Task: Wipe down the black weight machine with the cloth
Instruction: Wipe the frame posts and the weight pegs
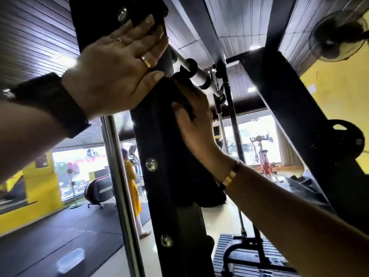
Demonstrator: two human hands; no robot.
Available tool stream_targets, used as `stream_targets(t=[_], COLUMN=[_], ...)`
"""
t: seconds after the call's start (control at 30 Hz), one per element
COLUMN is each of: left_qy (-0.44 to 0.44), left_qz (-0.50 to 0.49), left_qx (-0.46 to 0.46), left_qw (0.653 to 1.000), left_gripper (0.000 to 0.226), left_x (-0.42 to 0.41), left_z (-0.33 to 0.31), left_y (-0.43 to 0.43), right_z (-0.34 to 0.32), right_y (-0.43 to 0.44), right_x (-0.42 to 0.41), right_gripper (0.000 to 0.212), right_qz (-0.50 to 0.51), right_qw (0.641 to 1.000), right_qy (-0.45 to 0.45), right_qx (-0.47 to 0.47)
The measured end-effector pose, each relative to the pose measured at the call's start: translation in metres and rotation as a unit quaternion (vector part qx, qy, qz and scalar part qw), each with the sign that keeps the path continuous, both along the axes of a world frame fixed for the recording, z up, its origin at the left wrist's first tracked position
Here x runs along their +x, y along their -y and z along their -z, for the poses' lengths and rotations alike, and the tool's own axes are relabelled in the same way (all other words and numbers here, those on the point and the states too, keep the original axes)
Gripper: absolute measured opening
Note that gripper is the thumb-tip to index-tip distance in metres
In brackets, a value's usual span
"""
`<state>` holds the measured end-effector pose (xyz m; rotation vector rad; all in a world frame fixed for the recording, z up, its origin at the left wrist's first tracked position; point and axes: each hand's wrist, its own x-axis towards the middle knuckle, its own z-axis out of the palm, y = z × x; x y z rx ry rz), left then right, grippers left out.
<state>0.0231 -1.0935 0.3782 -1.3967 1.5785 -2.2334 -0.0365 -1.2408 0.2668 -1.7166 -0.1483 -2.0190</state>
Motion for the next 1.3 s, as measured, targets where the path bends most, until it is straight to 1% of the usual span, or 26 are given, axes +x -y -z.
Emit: stream_targets(t=[0.07,0.13,0.2,0.3,0.43,0.5,0.53,0.63,0.7,0.8,0.87,0.93,1.03,1.13,1.2,1.3], left_qy=[0.001,0.011,0.014,0.039,0.041,0.041,0.034,0.030,0.044,0.052,0.053,0.062,0.062,0.063,0.066,0.068], left_qz=[-0.036,-0.050,-0.050,-0.055,-0.063,-0.055,-0.054,-0.052,-0.049,-0.057,-0.064,-0.073,-0.106,-0.143,-0.155,-0.166], left_qx=[0.012,0.019,0.031,0.053,0.058,0.042,0.035,0.025,0.042,0.080,0.095,0.113,0.143,0.180,0.196,0.203], left_qw=[0.999,0.999,0.998,0.996,0.995,0.997,0.997,0.998,0.997,0.994,0.992,0.989,0.982,0.971,0.966,0.963], left_gripper=[0.058,0.061,0.063,0.064,0.063,0.058,0.057,0.054,0.052,0.054,0.054,0.053,0.050,0.043,0.043,0.043], left_x=[-0.006,-0.013,-0.015,-0.017,-0.018,-0.016,-0.018,-0.019,-0.020,-0.020,-0.021,-0.023,-0.023,-0.022,-0.020,-0.017], left_z=[0.000,0.003,0.004,0.016,0.046,0.054,0.058,0.064,0.067,0.063,0.060,0.058,0.053,0.052,0.053,0.055], left_y=[-0.004,-0.006,-0.008,-0.013,-0.016,-0.016,-0.016,-0.013,-0.012,-0.014,-0.015,-0.015,-0.015,-0.013,-0.011,-0.011], right_z=[-0.012,-0.016,-0.005,0.034,0.066,0.064,0.061,0.058,0.072,0.110,0.129,0.132,0.120,0.110,0.119,0.156], right_y=[-0.004,-0.013,-0.027,-0.039,-0.019,-0.013,-0.014,-0.029,-0.040,-0.043,-0.034,-0.023,-0.019,-0.033,-0.045,-0.052], right_x=[-0.006,-0.010,-0.013,-0.014,-0.010,-0.008,-0.010,-0.017,-0.021,-0.021,-0.019,-0.016,-0.017,-0.022,-0.025,-0.024], right_gripper=[0.065,0.064,0.064,0.057,0.050,0.050,0.052,0.060,0.059,0.052,0.051,0.050,0.050,0.057,0.055,0.051], right_qz=[-0.005,-0.004,0.017,0.035,0.036,0.031,0.027,0.022,0.032,0.038,0.034,0.030,0.028,0.017,0.026,0.048], right_qw=[0.998,0.996,0.998,0.999,0.999,0.999,1.000,0.996,0.997,0.998,0.998,0.998,0.996,0.990,0.994,0.997], right_qy=[-0.048,-0.062,-0.046,-0.018,-0.020,-0.012,-0.015,-0.062,-0.057,-0.040,-0.049,-0.056,-0.059,-0.087,-0.072,-0.056], right_qx=[0.049,0.066,0.036,-0.018,-0.034,-0.016,0.007,0.067,0.049,-0.008,-0.013,0.005,0.053,0.112,0.082,0.019])
